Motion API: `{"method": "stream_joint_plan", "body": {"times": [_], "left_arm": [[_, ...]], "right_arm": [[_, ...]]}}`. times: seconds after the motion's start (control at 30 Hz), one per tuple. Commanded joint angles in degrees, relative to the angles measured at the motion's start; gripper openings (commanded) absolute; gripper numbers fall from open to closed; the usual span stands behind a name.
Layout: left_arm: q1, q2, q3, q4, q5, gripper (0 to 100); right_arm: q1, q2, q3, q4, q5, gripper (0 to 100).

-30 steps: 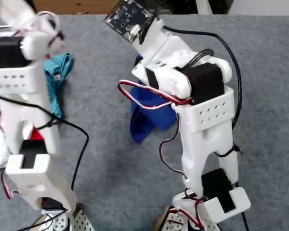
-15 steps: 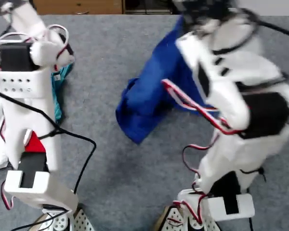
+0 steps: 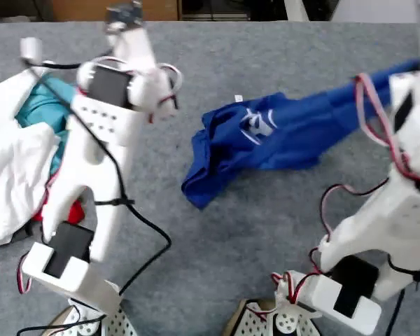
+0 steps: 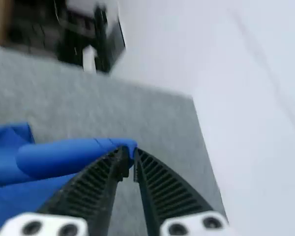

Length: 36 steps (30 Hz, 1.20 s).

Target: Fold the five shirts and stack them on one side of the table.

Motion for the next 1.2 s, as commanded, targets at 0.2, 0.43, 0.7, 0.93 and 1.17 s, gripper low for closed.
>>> {"method": "stream_joint_plan", "body": {"times": [0.2, 0.43, 0.7, 0.93, 1.17], "left_arm": [[11.08, -2.33, 17.67, -12.66, -0.18, 2], [14.95, -2.24, 32.7, -25.14, -0.18, 2], [15.03, 3.91, 47.65, -40.26, 0.09, 2], [12.31, 6.55, 47.03, -40.79, 0.18, 2], [5.89, 6.55, 42.02, -40.35, 2.11, 2]], "right_arm": [[12.88, -1.1, 24.4, -0.88, 6.33, 0.5], [16.92, -1.1, 42.07, -10.11, 7.3, 0.5], [20.7, -1.19, 56.04, -17.67, 7.3, 0.5], [20.26, -1.19, 56.57, -17.58, 7.3, 0.5], [20.26, -1.19, 56.57, -16.09, 8.97, 0.5]]}}
